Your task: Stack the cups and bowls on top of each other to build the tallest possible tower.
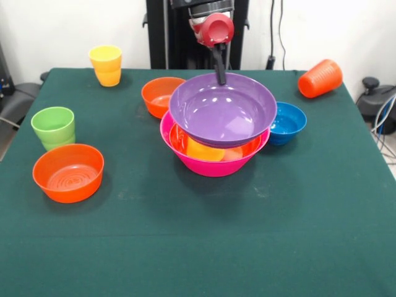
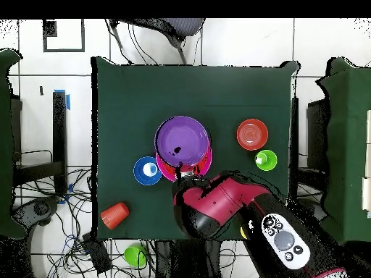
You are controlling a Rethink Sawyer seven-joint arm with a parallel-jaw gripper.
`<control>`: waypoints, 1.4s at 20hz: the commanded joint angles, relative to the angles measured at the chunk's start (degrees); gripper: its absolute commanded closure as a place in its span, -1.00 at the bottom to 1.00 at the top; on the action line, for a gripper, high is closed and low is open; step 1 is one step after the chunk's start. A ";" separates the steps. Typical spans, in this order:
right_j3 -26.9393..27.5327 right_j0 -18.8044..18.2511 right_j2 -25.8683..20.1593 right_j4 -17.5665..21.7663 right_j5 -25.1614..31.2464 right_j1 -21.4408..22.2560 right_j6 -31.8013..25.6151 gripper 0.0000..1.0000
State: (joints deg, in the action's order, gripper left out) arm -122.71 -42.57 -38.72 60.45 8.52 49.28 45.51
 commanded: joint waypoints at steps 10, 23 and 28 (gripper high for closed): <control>-0.96 -1.27 0.82 4.44 1.02 -2.11 3.60 1.00; -0.92 0.07 2.47 6.01 1.11 -2.50 4.47 1.00; -1.31 -0.24 2.12 5.67 1.79 -2.13 4.06 1.00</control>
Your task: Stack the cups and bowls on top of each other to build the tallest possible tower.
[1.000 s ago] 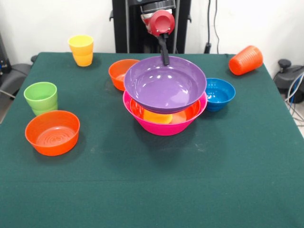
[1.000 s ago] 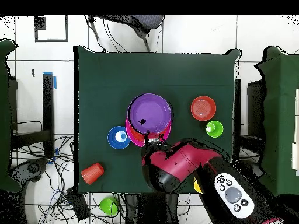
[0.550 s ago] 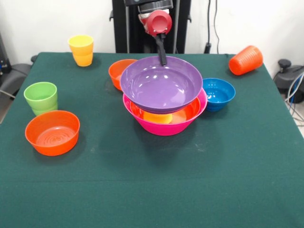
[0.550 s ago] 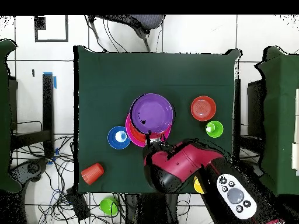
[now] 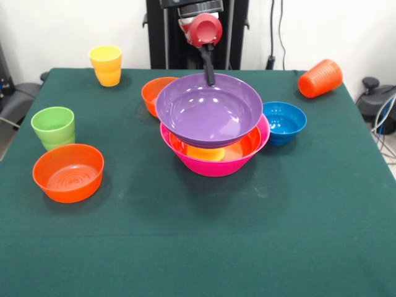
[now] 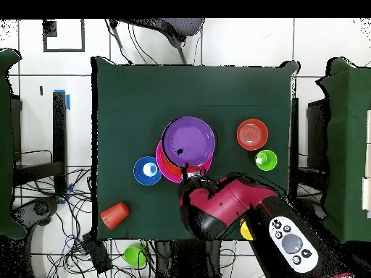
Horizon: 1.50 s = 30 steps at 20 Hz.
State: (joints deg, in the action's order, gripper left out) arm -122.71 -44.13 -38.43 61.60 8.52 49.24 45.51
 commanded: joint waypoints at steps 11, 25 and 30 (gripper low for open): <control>-2.53 0.36 1.46 4.18 2.66 -2.37 3.25 1.00; -3.21 -1.50 0.11 3.05 5.02 -3.30 0.79 1.00; -4.42 -3.69 -3.02 -0.32 8.08 -2.42 -2.03 1.00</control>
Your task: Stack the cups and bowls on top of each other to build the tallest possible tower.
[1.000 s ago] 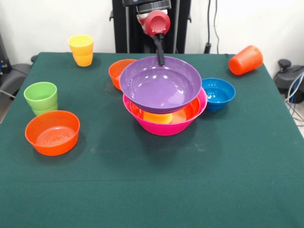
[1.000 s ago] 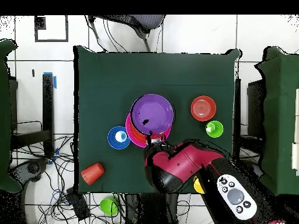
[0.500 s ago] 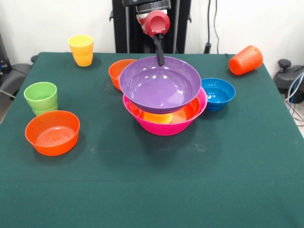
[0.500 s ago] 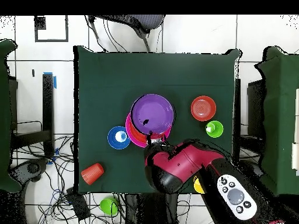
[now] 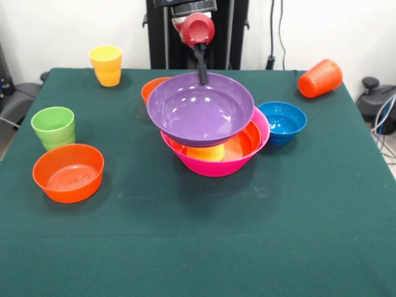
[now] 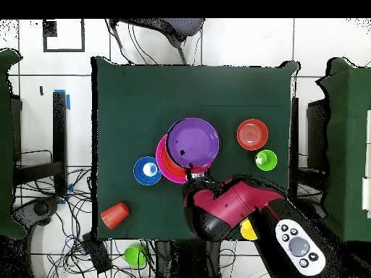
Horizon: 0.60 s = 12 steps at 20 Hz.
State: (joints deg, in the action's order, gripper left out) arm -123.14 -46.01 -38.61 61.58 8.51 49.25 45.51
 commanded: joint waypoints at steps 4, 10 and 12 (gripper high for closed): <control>-3.99 -1.56 -2.78 -0.18 8.68 -2.59 -1.75 1.00; -4.37 -1.56 -2.73 -0.23 8.95 -3.06 -1.45 1.00; -4.64 -1.29 -2.62 -0.23 8.69 -3.19 -0.93 1.00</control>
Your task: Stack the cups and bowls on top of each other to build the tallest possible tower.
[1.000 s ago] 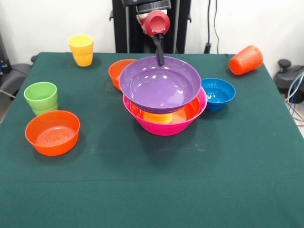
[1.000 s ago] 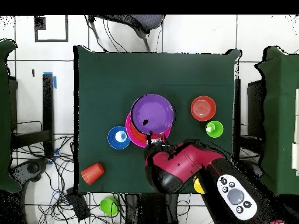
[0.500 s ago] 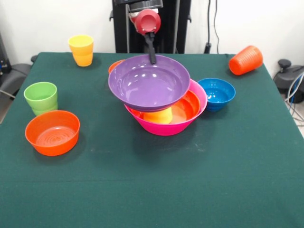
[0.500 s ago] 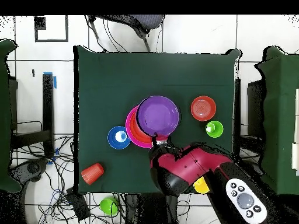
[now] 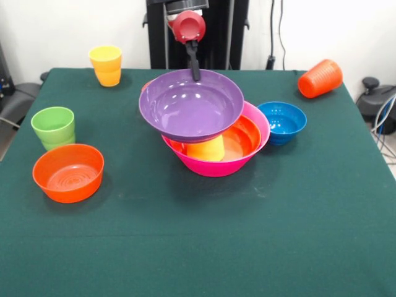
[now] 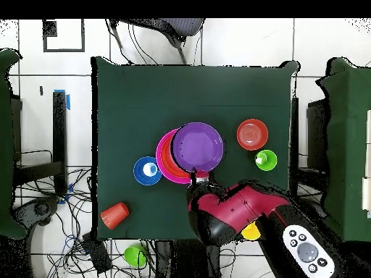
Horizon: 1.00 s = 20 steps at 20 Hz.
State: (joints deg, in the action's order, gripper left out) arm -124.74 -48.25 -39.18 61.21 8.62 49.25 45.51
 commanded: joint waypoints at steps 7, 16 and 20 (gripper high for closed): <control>-4.08 0.14 -3.39 -0.38 7.25 -4.25 -0.16 1.00; -4.60 -1.33 -5.13 -0.49 6.73 -4.49 -0.41 1.00; -4.47 -0.70 -5.00 0.40 4.87 -4.70 1.18 1.00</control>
State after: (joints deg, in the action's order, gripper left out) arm -126.95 -49.80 -41.02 60.83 8.99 47.66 45.51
